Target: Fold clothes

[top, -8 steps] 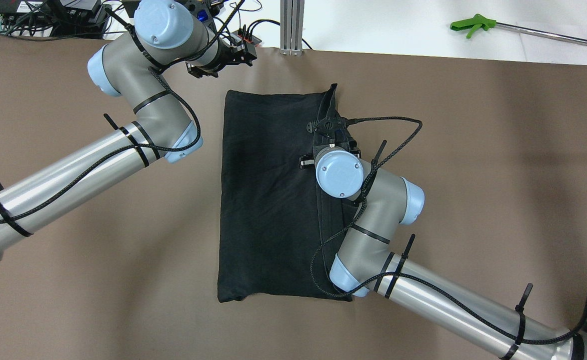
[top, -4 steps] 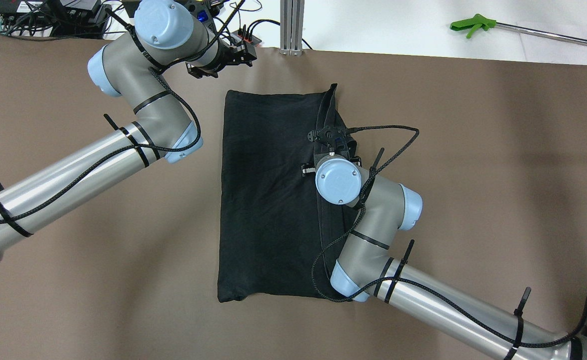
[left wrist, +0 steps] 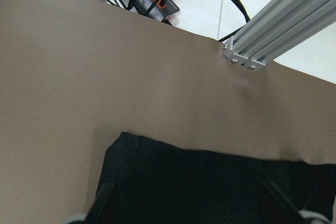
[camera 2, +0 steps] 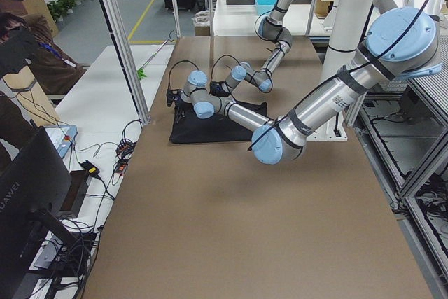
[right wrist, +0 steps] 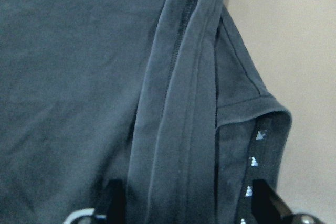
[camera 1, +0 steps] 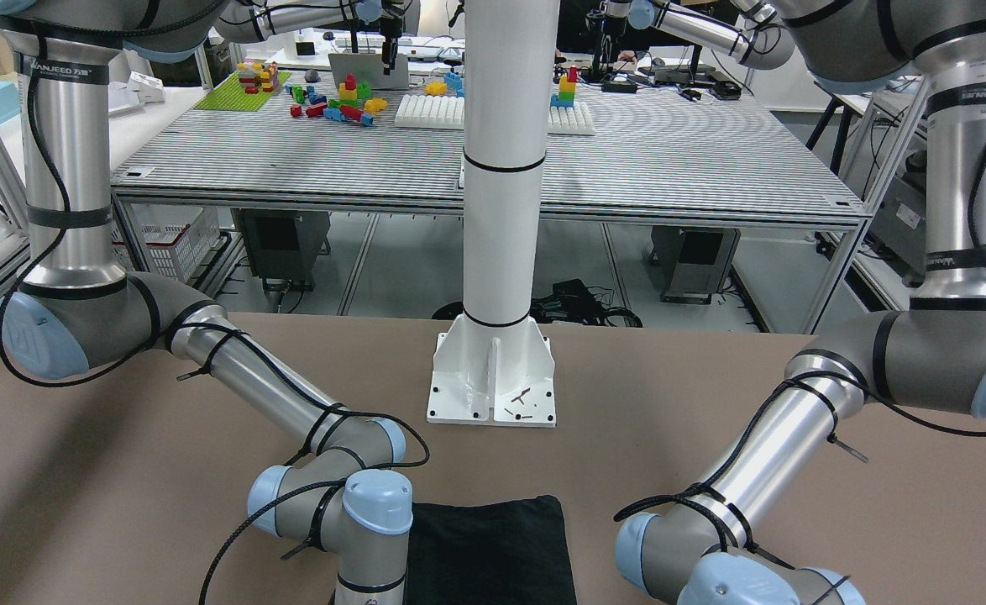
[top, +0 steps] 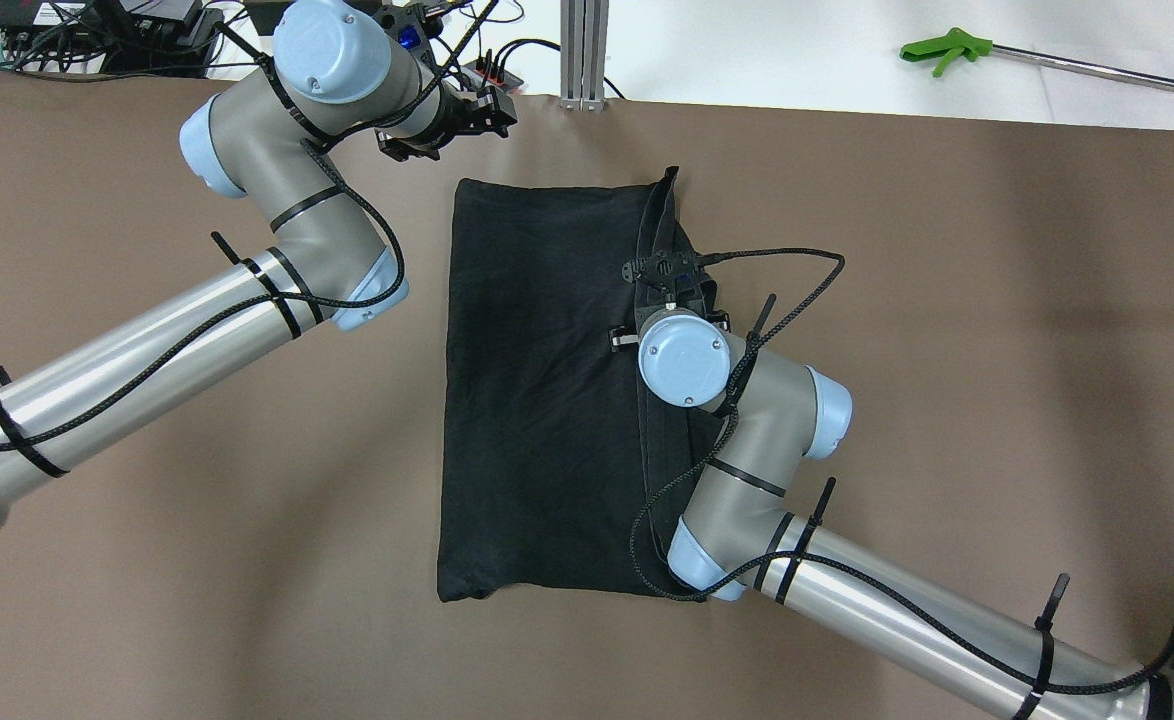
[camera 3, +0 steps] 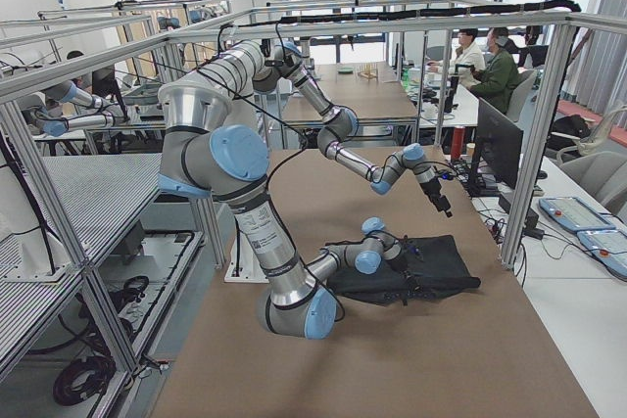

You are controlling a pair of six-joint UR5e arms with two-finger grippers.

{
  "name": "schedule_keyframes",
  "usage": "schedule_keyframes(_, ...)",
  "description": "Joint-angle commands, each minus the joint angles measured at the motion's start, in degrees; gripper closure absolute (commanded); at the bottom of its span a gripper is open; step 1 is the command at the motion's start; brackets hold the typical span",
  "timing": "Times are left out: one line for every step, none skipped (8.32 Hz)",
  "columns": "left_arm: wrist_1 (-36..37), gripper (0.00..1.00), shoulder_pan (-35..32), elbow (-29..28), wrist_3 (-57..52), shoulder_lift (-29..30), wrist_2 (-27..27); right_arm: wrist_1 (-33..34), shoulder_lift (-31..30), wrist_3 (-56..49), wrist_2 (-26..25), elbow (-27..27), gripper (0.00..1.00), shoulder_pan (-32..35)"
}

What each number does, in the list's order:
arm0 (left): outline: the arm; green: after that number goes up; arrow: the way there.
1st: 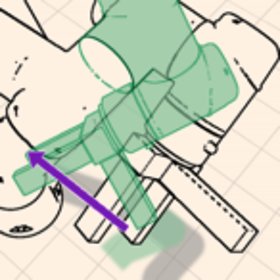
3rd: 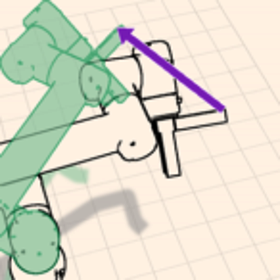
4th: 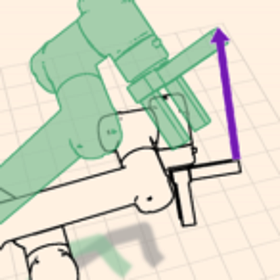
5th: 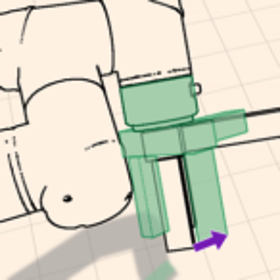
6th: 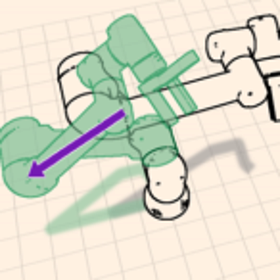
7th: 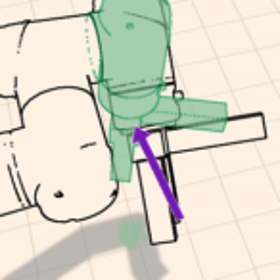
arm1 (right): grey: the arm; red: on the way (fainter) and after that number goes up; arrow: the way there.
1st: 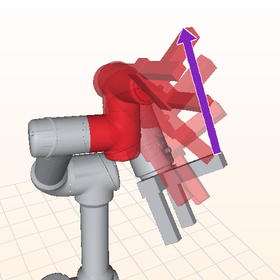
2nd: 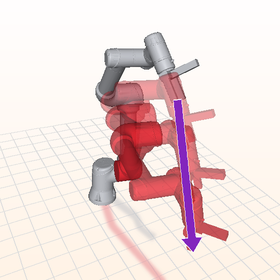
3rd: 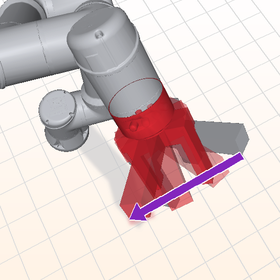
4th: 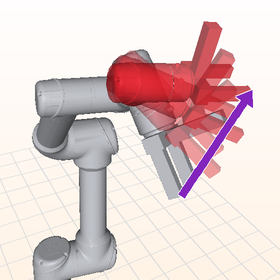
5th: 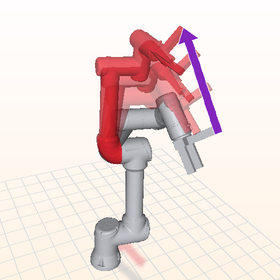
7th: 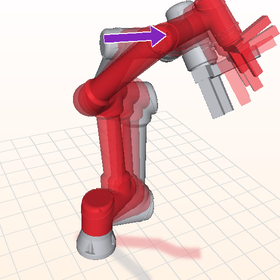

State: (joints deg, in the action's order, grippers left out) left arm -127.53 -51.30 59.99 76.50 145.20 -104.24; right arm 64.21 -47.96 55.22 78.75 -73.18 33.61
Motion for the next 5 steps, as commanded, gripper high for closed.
schedule_keyframes(0.0,0.05,0.2,0.1,0.4,0.3,0.0,-0.3,-2.5,-1.8,0.3,-1.8,0.12,1.4)
schedule_keyframes(0.0,0.05,0.4,0.1,0.4,0.3,0.2,-0.3,-3.1,-1.9,0.5,-2.4,0.12,2.1)
schedule_keyframes(0.1,0.05,0.7,0.0,0.4,0.3,0.4,-0.1,-3.2,-1.9,2.1,-2.7,0.12,2.9)
schedule_keyframes(0.1,0.05,0.8,0.0,0.3,0.4,0.6,-0.3,-3.6,-3.0,3.2,-2.7,0.12,3.6)
schedule_keyframes(0.1,0.05,0.8,0.0,0.3,0.4,0.6,-0.8,-4.9,-3.7,3.3,-2.8,0.12,3.6)
